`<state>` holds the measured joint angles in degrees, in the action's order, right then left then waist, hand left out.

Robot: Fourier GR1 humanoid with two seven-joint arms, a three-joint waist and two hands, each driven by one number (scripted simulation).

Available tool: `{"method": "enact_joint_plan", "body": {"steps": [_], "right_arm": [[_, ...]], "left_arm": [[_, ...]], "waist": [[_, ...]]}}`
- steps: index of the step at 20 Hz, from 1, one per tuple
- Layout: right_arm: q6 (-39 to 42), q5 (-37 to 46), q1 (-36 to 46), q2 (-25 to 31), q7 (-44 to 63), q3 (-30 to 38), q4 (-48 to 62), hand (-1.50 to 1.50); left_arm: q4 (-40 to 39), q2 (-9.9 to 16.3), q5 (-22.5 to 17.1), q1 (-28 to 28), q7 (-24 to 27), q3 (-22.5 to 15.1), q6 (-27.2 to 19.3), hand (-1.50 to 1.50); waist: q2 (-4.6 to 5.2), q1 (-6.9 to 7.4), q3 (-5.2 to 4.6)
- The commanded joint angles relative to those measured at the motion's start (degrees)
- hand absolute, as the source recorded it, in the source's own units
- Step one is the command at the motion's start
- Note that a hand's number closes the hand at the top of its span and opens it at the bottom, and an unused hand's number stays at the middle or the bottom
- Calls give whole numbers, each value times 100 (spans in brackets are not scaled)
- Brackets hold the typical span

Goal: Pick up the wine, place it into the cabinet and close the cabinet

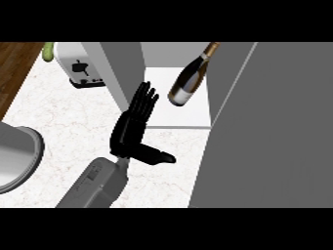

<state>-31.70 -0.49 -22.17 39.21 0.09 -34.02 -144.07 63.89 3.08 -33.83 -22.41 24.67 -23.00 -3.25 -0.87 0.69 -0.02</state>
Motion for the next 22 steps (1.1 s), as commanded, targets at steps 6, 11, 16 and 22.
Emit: {"method": "enact_joint_plan", "body": {"steps": [6, 11, 16, 22], "right_arm": [[340, -66, -95, 405, 578, -171, -1213, -150], [654, -313, -225, 543, 383, -456, -1288, -150], [1510, -436, -183, 1073, 148, -800, -1108, 150], [1750, -172, 114, 968, 302, -1345, -1199, 150]], "left_arm": [[1677, 668, -264, 1410, -326, -2, 264, -150], [1784, 1074, -298, 2013, 70, 207, 699, -150], [2025, 1479, -450, 2004, 43, 662, 860, -150], [1924, 1803, -568, 2195, 193, 1134, 1109, -150]], "waist": [[38, -43, -2], [40, -60, -6], [51, -51, -3], [71, -71, -12]]}}
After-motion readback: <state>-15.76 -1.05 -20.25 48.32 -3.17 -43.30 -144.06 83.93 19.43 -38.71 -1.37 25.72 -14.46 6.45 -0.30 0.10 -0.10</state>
